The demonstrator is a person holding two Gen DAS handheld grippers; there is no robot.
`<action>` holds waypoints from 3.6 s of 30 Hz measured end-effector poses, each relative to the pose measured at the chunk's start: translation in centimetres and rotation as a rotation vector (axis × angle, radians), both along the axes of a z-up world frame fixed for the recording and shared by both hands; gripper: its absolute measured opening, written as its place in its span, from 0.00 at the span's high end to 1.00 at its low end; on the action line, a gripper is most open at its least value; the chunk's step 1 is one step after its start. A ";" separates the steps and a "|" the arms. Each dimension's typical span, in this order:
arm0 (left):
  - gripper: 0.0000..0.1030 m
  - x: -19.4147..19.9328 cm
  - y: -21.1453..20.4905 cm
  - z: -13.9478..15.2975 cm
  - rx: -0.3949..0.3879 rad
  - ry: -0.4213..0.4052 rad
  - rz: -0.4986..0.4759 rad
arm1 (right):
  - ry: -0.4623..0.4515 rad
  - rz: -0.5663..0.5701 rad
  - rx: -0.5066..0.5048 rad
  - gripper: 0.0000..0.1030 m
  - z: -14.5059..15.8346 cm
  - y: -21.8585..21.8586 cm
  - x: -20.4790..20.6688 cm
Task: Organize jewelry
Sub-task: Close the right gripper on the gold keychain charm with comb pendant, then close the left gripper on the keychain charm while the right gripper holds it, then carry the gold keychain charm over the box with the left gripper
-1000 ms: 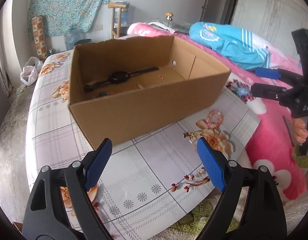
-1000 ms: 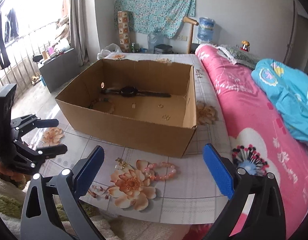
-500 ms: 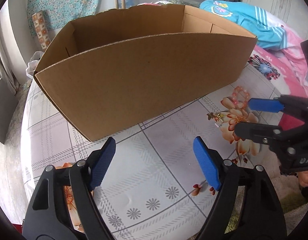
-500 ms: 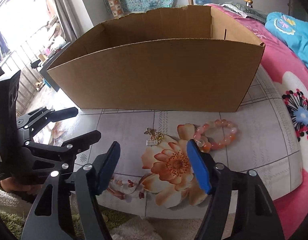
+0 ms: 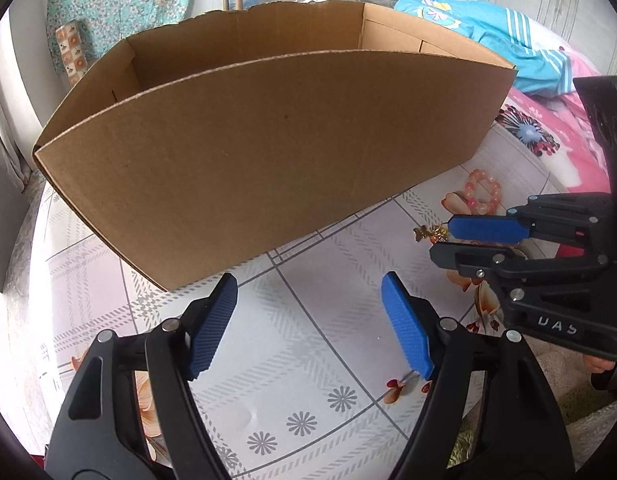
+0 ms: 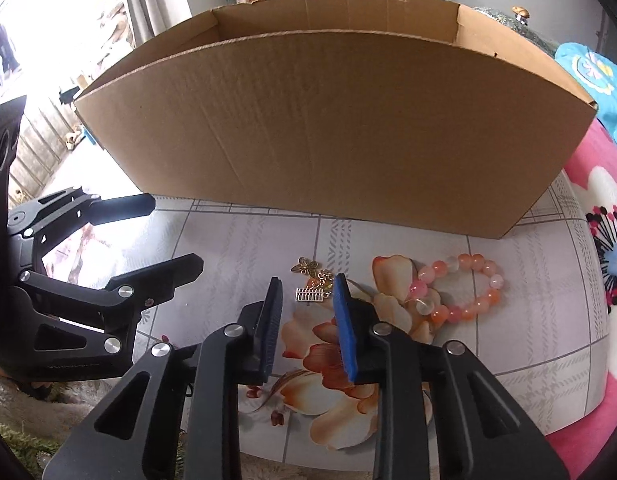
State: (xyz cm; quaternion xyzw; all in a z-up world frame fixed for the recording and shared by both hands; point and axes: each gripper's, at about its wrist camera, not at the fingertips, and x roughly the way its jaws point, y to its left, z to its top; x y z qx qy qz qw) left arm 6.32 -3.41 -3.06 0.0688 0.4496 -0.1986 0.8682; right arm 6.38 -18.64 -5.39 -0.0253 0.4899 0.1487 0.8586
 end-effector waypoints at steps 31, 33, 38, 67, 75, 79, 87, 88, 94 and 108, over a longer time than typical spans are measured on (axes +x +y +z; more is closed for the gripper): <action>0.46 -0.3 -1.7 0.6 -0.010 -0.002 -0.045 | -0.027 -0.091 0.147 0.97 2.7 -6.1 -2.8; 0.52 -0.2 -2.5 0.7 -0.009 -0.006 -0.068 | -0.024 -0.098 0.168 0.97 2.6 -6.4 -2.7; 0.60 -0.4 -4.2 1.4 -0.036 -0.006 -0.143 | -0.007 -0.124 0.181 0.97 2.1 -6.7 -2.6; 0.95 -1.2 -10.4 -0.4 0.054 -0.039 -0.411 | 0.014 -0.141 0.262 0.97 1.2 -7.9 -1.7; 0.95 -1.8 -9.0 -0.5 0.051 -0.045 -0.381 | 0.008 -0.125 0.256 0.97 1.5 -7.3 -1.6; 0.95 -2.0 -7.7 -0.3 0.051 -0.047 -0.346 | 0.002 -0.106 0.255 0.97 1.8 -6.5 -1.3; 0.95 -1.7 -4.9 0.6 0.024 -0.057 -0.244 | 0.007 -0.030 0.197 0.95 1.5 -4.0 -0.1; 0.95 -1.6 -4.6 0.6 0.021 -0.058 -0.232 | 0.008 -0.019 0.186 0.95 1.3 -3.6 0.1; 0.95 -1.1 -3.5 0.8 -0.005 -0.055 -0.201 | -0.003 0.001 0.121 0.95 0.9 -2.3 1.3; 0.95 0.0 -2.2 0.7 -0.048 -0.037 -0.173 | 0.017 0.012 0.073 0.80 -0.2 -1.2 2.6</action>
